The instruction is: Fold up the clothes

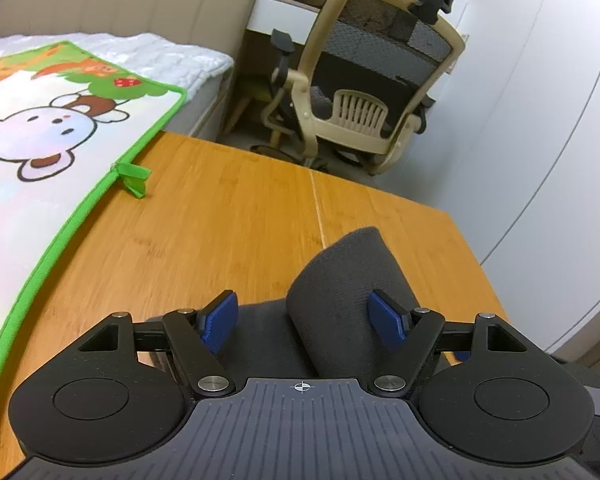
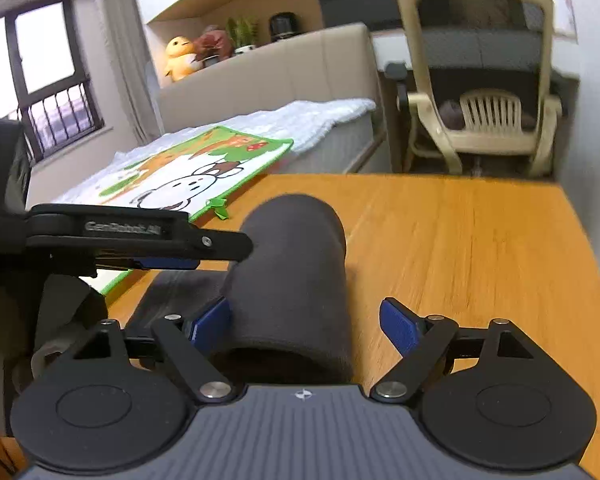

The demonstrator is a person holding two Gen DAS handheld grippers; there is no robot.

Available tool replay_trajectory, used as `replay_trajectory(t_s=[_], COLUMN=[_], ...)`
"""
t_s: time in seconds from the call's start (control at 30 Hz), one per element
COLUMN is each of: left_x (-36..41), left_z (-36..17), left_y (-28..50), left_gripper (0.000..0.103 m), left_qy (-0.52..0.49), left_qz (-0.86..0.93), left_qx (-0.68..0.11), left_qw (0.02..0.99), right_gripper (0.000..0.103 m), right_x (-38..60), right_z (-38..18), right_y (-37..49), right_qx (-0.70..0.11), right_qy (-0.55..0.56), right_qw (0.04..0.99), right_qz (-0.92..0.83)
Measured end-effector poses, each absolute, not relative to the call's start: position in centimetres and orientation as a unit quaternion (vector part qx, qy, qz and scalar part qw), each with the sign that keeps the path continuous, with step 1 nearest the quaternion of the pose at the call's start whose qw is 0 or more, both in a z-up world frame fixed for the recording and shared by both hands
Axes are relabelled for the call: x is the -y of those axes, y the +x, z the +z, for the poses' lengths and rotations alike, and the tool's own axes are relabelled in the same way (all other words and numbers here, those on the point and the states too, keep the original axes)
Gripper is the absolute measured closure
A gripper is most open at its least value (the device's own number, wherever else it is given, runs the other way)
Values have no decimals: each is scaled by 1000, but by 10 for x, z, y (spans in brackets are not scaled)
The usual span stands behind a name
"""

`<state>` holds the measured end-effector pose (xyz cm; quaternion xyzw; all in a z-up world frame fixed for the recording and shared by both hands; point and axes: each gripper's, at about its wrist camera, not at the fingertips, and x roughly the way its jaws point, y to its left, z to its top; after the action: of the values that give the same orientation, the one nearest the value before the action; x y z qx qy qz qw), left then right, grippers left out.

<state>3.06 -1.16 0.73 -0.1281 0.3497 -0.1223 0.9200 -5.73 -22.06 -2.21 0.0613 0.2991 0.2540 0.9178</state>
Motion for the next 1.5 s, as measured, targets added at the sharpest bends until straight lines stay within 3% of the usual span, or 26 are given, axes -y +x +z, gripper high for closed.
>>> replay_trajectory(t_s=[0.17, 0.27, 0.47, 0.6, 0.9, 1.07, 1.17, 1.23, 1.27, 1.3, 1.4, 1.5], left_x=[2, -5, -16, -33, -49, -37, -46, -57, -62, -69, -90, -105], left_z=[1, -3, -2, 3, 37, 24, 12, 10, 10, 8, 1, -5], left_y=[29, 27, 23, 19, 2, 4, -2, -11, -14, -18, -25, -30], left_gripper=[20, 20, 20, 21, 12, 15, 14, 14, 14, 13, 9, 8], left_qy=[-137, -143, -152, -174, -198, -148, -146, -150, -150, -155, -186, -208], left_qz=[-120, -122, -123, -115, -117, -88, -78, -74, -72, -70, -64, -69], left_qx=[-355, -355, -356, -352, -308, -330, -334, -327, -325, -323, -325, -326], left_qw=[917, 916, 914, 913, 923, 928, 928, 930, 931, 931, 925, 920], right_gripper=[20, 26, 26, 34, 47, 49, 48, 33, 19, 14, 12, 12], right_x=[203, 192, 176, 169, 92, 69, 77, 96, 106, 116, 139, 139], right_z=[-26, -28, -29, -26, -45, -68, -46, -23, -12, 0, 7, -4], right_y=[-57, -57, -60, -66, -131, -167, -165, -147, -138, -128, -86, -63], right_qx=[-303, -305, -298, -281, -109, -30, -75, -131, -158, -185, -259, -292], right_qy=[30, 11, -27, -61, -393, -503, -434, -320, -257, -193, -21, 33], right_qw=[919, 919, 922, 926, 880, 823, 845, 874, 884, 889, 888, 875], right_qz=[252, 251, 247, 244, 244, 264, 303, 340, 357, 372, 380, 384])
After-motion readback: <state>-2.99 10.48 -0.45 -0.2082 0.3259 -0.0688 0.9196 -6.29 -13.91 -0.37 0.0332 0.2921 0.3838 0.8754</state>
